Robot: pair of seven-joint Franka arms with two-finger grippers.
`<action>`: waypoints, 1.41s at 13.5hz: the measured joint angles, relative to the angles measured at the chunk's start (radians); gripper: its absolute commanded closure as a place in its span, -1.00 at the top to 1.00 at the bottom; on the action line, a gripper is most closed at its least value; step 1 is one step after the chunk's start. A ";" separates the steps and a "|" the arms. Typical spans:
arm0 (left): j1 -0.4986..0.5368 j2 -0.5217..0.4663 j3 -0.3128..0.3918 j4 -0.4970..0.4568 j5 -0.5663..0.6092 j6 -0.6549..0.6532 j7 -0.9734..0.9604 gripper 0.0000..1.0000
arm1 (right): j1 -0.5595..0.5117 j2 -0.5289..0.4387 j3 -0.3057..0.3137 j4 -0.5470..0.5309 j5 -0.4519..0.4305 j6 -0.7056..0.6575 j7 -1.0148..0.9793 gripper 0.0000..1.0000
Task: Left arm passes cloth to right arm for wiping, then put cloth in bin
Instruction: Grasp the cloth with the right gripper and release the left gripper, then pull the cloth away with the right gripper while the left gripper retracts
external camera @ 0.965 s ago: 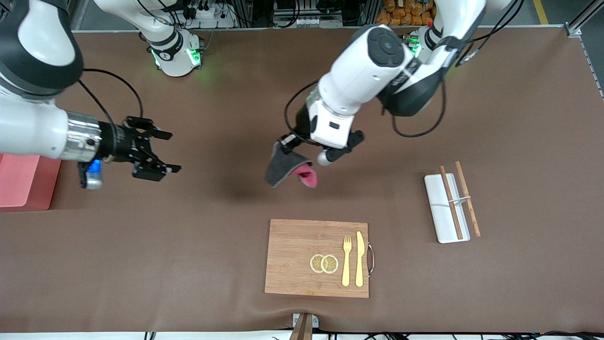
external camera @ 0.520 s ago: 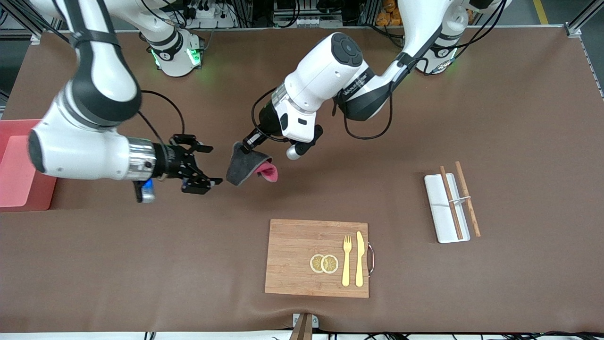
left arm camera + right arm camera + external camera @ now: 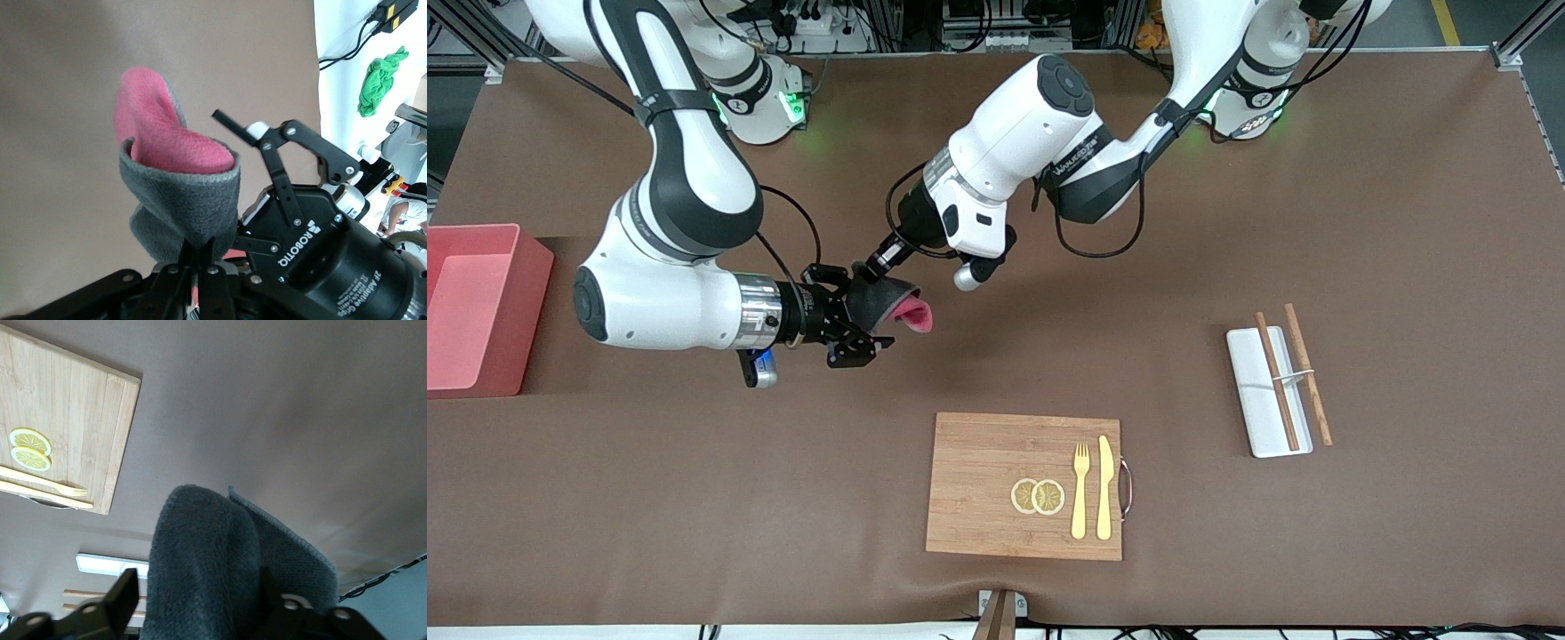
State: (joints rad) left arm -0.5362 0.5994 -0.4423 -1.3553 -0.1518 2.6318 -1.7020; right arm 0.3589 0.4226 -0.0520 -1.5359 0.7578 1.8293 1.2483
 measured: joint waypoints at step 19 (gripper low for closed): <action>0.231 -0.194 0.040 0.048 0.001 -0.515 0.152 1.00 | -0.037 0.003 -0.026 -0.007 -0.204 0.015 -0.306 -1.00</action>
State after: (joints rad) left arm -0.3051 0.4050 -0.4025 -1.3076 -0.1504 2.1165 -1.5499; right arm 0.3216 0.4256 -0.0781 -1.5426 0.5542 1.8440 0.9424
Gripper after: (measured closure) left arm 0.000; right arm 0.965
